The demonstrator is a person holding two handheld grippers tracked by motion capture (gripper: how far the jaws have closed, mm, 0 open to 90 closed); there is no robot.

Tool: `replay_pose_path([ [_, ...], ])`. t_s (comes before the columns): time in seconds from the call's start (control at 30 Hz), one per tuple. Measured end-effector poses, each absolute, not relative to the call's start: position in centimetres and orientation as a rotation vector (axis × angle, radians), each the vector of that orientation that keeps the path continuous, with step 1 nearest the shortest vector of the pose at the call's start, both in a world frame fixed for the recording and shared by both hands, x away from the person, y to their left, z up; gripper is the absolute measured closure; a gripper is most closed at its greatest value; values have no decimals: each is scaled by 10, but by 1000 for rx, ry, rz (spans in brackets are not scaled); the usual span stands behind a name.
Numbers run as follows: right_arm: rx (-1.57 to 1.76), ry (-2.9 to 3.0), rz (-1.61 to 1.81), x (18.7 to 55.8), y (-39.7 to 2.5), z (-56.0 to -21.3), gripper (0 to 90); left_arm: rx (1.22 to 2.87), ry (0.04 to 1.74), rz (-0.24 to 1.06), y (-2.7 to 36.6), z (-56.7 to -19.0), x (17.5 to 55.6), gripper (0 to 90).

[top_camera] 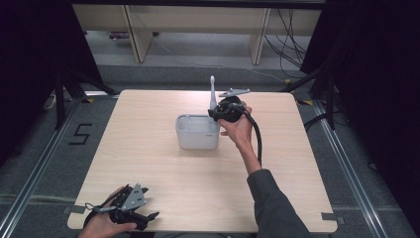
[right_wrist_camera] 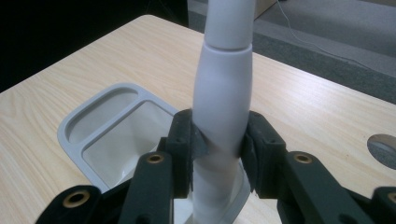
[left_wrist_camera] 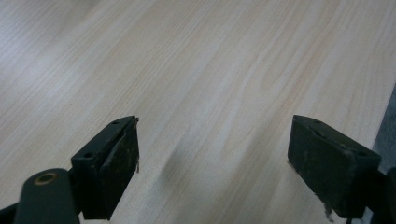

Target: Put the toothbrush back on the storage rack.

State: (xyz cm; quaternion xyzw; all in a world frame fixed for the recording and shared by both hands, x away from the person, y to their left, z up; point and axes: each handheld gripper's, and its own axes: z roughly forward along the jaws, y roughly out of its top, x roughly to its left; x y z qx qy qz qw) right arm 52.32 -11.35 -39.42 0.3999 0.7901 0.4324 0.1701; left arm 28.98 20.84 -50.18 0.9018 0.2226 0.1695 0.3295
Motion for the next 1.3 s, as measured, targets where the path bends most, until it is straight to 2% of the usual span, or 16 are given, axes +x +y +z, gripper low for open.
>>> replay_pose_path([
  [1.1, 1117, 2265, 1127, 520, -110, -412, 667, 2360, 581, 447, 208, -502, 290, 163],
  [1.3, 1102, 2255, 1166, 519, -112, -410, 607, 2362, 582, 446, 208, -503, 290, 163],
])
